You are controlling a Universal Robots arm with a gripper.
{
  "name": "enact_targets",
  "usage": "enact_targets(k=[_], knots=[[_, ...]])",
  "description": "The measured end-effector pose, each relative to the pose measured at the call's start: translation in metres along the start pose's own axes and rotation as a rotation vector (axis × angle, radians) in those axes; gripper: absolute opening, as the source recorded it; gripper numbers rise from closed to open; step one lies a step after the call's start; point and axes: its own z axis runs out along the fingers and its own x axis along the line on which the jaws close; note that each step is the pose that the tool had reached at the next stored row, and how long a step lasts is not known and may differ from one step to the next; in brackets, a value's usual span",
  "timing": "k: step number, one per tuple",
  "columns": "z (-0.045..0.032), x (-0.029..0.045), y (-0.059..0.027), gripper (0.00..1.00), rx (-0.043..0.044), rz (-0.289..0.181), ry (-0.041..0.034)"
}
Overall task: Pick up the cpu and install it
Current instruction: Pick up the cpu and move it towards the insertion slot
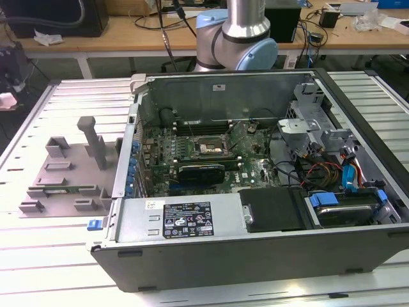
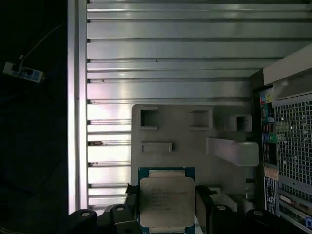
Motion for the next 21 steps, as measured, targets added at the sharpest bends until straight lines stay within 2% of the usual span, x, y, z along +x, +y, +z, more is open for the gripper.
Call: enact_targets(k=[1, 2, 4, 5, 9, 13, 17, 20, 21], knots=[[-0.0119, -0.0003, 0.0007, 0.55, 0.0, 0.0, -0.0011], [-0.0199, -0.0006, 0.0013, 0.55, 0.0, 0.0, -0.0022], [-0.033, -0.0009, 0.0022, 0.55, -0.0001, 0.0, -0.0031], [-0.0348, -0.001, 0.0023, 0.55, -0.0002, 0.0, -0.0036], [-0.035, -0.0013, 0.0025, 0.55, 0.0, 0.0, -0.0034], [-0.0347, -0.0077, 0.0025, 0.55, -0.0001, 0.0, -0.0036], [-0.0342, -0.0227, 0.0028, 0.55, -0.0001, 0.0, -0.0036], [-0.034, -0.0313, 0.003, 0.55, -0.0001, 0.0, -0.0036], [-0.0339, -0.0365, 0.0031, 0.55, 0.0, 0.0, -0.0034]])
